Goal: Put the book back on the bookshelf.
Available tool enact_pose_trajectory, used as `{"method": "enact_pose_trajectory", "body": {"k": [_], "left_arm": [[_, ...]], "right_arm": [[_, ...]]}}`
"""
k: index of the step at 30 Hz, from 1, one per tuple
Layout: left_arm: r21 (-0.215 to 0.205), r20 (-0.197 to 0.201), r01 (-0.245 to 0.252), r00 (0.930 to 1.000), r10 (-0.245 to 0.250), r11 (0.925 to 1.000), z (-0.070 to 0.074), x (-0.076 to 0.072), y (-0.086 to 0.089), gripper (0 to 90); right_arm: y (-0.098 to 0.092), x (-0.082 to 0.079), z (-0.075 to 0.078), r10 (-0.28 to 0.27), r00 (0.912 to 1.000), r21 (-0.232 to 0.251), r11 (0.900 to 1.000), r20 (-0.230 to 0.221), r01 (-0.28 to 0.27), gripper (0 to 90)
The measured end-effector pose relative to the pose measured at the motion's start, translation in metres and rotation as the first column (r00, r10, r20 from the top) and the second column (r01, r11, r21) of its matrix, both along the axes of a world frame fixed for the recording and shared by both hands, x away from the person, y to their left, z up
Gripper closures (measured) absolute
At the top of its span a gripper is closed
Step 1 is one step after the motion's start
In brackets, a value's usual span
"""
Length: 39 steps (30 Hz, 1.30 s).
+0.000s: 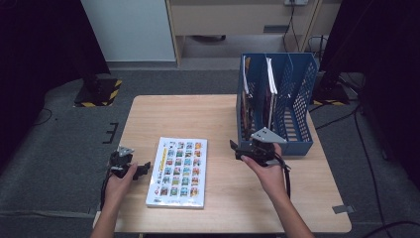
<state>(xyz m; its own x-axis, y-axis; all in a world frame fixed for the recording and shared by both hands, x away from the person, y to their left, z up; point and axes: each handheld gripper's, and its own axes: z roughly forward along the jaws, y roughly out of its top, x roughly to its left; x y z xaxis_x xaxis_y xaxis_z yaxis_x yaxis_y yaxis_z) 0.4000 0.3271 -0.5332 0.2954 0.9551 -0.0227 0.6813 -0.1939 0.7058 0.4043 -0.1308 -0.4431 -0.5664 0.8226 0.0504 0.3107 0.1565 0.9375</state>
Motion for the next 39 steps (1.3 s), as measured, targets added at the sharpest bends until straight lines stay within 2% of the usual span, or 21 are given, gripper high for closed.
{"method": "enact_pose_trajectory", "body": {"k": [5,8,13,17,22,26,30,35,39], "left_arm": [[0.001,0.009,0.01,0.9999,-0.01,1.0,0.005,-0.001,-0.001,8.4],[-0.02,0.02,0.007,0.9998,-0.007,0.9998,0.008,-0.002,-0.001,9.0],[-0.032,0.03,0.034,0.999,-0.033,0.9989,0.014,-0.004,-0.004,10.5],[-0.053,0.033,0.054,0.9981,-0.052,0.9972,0.017,-0.007,-0.007,11.3],[-0.078,0.05,0.087,0.9953,-0.084,0.9931,0.024,-0.012,-0.014,13.4],[-0.099,0.027,0.116,0.9931,-0.114,0.9883,0.024,-0.013,-0.02,14.5],[-0.092,0.017,0.141,0.99,-0.14,0.9857,0.024,-0.014,-0.027,15.5],[-0.098,-0.004,0.173,0.9848,-0.174,0.9801,0.022,-0.014,-0.034,16.3],[-0.115,-0.021,0.184,0.982,-0.188,0.9762,0.019,-0.011,-0.039,18.0]], "right_arm": [[0.012,-0.005,-0.008,0.038,0.9989,-0.025,0.999,-0.028,-0.038,17.2],[0.019,-0.005,-0.012,0.054,0.9977,-0.036,0.998,-0.042,-0.056,17.1],[0.03,-0.005,-0.018,0.081,0.9943,-0.049,0.995,-0.069,-0.084,16.4],[0.041,-0.004,-0.025,0.115,0.9884,-0.043,0.992,-0.099,-0.12,15.9],[0.054,-0.003,-0.035,0.14,0.9802,-0.091,0.984,-0.14,-0.154,14.0],[0.063,-0.004,-0.041,0.17,0.9709,-0.101,0.977,-0.169,-0.188,13.9],[0.069,-0.004,-0.049,0.193,0.9608,-0.116,0.969,-0.199,-0.219,14.0],[0.071,-0.003,-0.055,0.201,0.9504,-0.097,0.969,-0.238,-0.229,14.6],[0.069,-0.002,-0.056,0.199,0.947,-0.085,0.97,-0.252,-0.227,14.6]]}}
